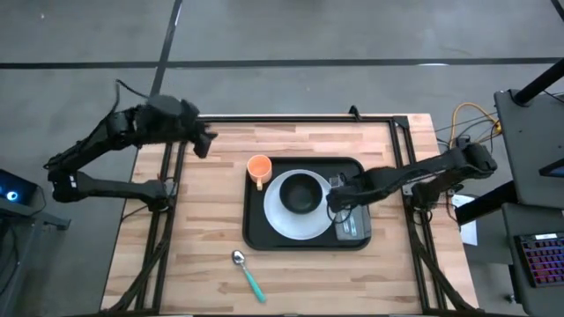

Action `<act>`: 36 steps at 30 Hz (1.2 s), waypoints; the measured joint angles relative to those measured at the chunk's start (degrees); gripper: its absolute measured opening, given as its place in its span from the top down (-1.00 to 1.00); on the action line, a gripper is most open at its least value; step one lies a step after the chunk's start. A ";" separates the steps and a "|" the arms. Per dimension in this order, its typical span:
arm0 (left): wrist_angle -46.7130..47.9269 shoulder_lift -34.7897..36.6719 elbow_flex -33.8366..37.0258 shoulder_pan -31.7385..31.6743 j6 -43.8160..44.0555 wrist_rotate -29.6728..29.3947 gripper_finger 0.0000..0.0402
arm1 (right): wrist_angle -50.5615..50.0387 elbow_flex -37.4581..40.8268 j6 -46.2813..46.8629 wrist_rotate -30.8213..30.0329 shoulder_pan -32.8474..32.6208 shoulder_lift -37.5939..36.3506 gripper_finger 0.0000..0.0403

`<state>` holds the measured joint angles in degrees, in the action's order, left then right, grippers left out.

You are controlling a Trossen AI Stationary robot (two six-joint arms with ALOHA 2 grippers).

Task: Set up tray
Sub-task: Put the green spoon on the gray napkin to the right of the green knife

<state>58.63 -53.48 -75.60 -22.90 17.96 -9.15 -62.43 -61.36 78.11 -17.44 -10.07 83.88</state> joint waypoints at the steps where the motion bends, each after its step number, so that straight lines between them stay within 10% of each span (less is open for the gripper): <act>1: 3.54 -0.34 0.08 0.78 5.60 0.00 0.09 | 0.18 -0.20 -3.14 -1.04 0.85 -1.11 0.14; 20: 15.19 -18.24 6.51 48.93 98.88 -8.60 0.37 | 6.89 1.59 -34.96 -8.73 11.42 -13.01 0.01; 36: -5.61 -49.05 -3.42 57.17 109.24 -6.05 0.37 | 7.42 1.68 -39.44 -8.23 11.48 -12.88 0.01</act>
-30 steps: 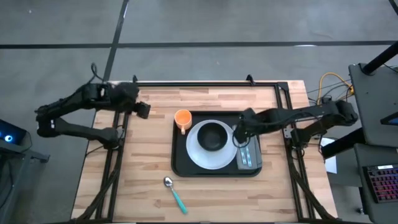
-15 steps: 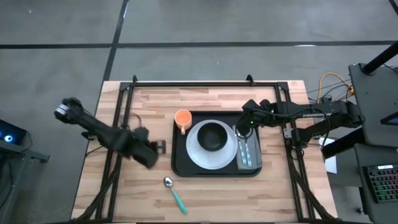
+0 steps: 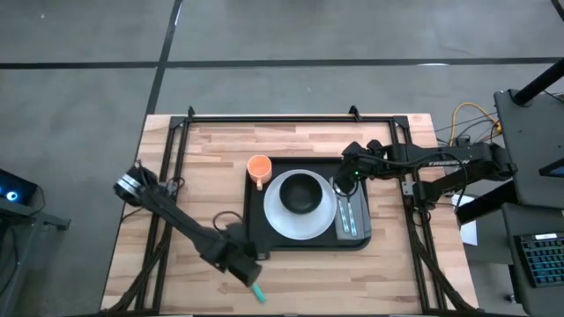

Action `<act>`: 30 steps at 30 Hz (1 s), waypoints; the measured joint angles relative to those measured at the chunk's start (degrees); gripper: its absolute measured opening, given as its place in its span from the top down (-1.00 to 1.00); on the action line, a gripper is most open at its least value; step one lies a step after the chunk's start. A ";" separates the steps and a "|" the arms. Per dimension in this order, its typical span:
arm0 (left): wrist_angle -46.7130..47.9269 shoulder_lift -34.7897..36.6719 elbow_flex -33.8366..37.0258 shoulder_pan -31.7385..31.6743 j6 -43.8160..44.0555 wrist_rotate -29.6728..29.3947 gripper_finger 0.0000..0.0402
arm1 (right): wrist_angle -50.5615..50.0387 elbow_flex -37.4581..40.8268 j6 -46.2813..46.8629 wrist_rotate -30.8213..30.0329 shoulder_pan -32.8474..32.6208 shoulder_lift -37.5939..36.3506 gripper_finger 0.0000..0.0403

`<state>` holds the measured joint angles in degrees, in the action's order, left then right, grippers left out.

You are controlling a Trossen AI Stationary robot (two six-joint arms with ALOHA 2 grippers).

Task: Set up tray
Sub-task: Put the green spoon on the gray napkin to the right of the green knife

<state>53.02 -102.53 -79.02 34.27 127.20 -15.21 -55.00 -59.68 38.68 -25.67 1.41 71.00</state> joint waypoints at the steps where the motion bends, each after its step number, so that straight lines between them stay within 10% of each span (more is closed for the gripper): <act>1: -0.47 -1.41 -1.08 0.01 -0.02 0.02 0.37 | 0.04 0.00 -0.43 0.00 0.02 0.05 0.01; 16: -4.53 -12.45 -12.75 1.06 -5.42 -0.05 0.37 | 1.54 0.60 -8.36 -0.26 0.11 0.35 0.01; 20: -5.11 -13.73 -12.57 1.64 10.20 1.00 0.37 | 1.54 0.83 -9.07 -0.31 0.11 0.35 0.01; 30: -4.30 -16.96 -13.60 1.89 10.99 5.38 0.37 | 3.30 1.73 -12.15 -1.29 0.17 0.35 0.01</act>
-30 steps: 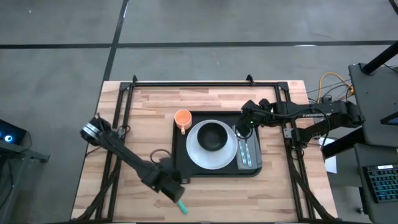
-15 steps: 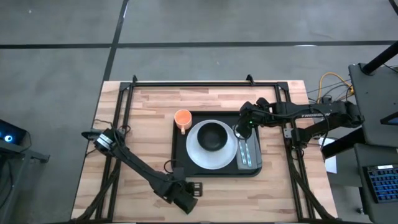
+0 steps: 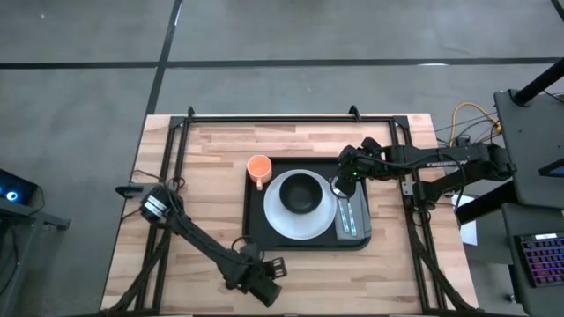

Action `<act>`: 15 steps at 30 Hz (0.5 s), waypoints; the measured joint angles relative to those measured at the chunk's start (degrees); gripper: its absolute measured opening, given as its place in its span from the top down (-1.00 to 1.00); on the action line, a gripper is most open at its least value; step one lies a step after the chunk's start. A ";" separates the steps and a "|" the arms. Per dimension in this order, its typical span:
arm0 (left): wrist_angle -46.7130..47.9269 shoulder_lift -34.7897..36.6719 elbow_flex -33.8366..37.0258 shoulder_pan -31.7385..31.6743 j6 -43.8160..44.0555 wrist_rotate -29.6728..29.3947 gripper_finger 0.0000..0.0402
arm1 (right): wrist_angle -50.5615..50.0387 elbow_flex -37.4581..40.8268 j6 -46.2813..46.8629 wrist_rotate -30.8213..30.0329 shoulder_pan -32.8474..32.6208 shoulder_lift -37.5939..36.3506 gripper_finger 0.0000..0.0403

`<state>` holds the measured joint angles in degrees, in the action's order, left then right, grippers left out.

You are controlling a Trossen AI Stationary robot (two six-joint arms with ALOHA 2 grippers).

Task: Set up tray
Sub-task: Put the green spoon on the gray napkin to the right of the green knife

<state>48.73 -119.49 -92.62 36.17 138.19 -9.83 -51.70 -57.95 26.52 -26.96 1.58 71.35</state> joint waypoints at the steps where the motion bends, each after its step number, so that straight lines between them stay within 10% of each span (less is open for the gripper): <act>1: 0.92 0.28 -0.02 0.12 -0.02 1.63 0.37 | 0.00 0.00 0.00 0.00 -0.02 0.00 0.01; 15: 7.29 1.14 0.05 1.55 0.81 6.73 0.37 | 0.00 0.00 -0.03 0.42 -0.05 0.00 0.01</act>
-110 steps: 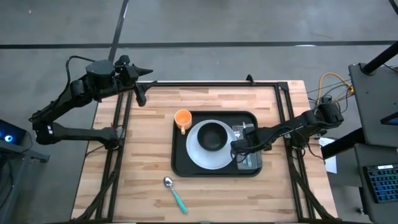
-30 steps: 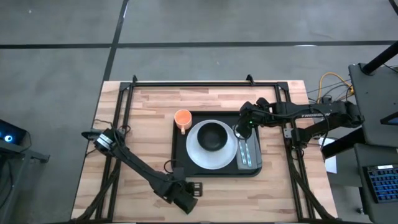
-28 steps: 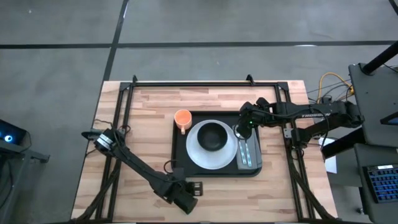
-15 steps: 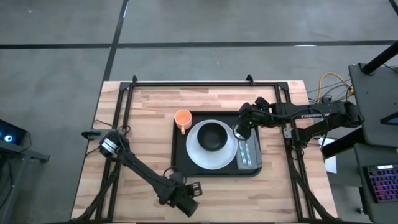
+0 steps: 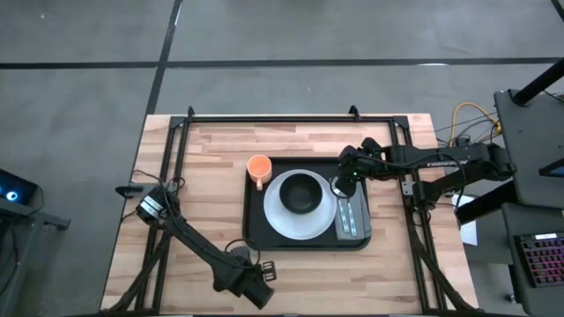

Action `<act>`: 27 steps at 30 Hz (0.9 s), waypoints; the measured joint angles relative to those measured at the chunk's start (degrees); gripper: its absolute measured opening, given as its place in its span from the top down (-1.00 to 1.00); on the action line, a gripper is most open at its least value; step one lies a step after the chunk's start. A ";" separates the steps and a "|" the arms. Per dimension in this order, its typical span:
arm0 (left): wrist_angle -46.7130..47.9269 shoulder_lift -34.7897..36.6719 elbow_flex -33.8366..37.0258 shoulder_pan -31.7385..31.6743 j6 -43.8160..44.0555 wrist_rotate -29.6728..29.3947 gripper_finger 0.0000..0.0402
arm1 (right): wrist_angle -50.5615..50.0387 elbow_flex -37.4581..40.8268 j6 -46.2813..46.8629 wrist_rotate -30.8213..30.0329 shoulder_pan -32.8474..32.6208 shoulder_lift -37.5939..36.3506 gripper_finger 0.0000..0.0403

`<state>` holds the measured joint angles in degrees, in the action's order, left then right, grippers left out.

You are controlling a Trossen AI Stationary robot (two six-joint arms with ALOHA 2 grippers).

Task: Set up tray
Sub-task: Put the green spoon on the gray napkin to the right of the green knife

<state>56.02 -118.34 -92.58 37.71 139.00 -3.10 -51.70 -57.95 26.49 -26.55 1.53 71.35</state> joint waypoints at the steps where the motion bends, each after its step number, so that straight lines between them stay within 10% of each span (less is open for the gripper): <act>1: 0.82 -0.02 0.00 0.00 0.00 0.10 0.37 | 0.01 0.00 -0.13 0.02 0.01 0.00 0.01; 27: -0.96 -5.11 -0.09 -0.68 -0.28 2.08 0.38 | 1.11 0.00 -4.56 1.27 -0.01 0.00 0.01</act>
<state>55.06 -123.46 -92.67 37.03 138.72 -1.02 -50.59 -57.95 21.93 -25.28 1.52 71.35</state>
